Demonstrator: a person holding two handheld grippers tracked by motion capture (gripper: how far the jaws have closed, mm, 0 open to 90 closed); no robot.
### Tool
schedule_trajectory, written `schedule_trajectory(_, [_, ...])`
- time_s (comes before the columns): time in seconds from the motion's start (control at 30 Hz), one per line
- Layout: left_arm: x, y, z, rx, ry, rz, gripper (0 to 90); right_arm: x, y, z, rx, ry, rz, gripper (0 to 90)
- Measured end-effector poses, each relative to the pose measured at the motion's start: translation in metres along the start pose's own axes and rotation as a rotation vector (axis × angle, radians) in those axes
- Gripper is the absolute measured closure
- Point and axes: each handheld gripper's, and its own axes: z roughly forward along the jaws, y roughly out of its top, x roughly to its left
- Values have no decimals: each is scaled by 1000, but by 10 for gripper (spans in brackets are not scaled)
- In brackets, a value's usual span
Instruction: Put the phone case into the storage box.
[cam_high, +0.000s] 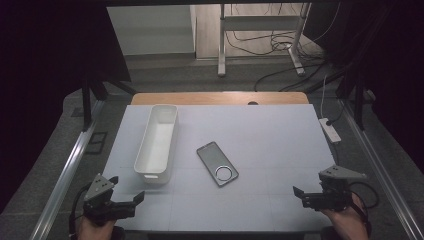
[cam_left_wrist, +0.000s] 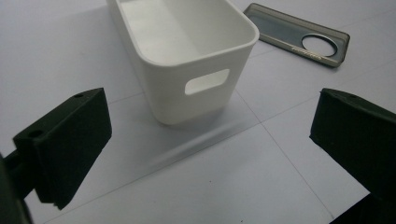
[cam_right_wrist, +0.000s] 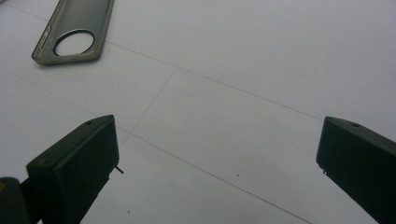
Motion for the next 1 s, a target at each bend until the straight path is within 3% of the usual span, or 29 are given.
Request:
schedule_trajectory(0.63, [-5, 1, 3, 24, 7, 46, 18, 0, 1, 3, 29, 50, -20, 0])
schedule_trajectory(0.87, [-2, 0, 1, 8, -10, 22, 18, -1, 2, 4, 40, 61, -17, 0])
schedule_trajectory(1.0, [-3, 0, 2, 15, -8, 38, 19, -1, 3, 5, 52, 70, -19, 0])
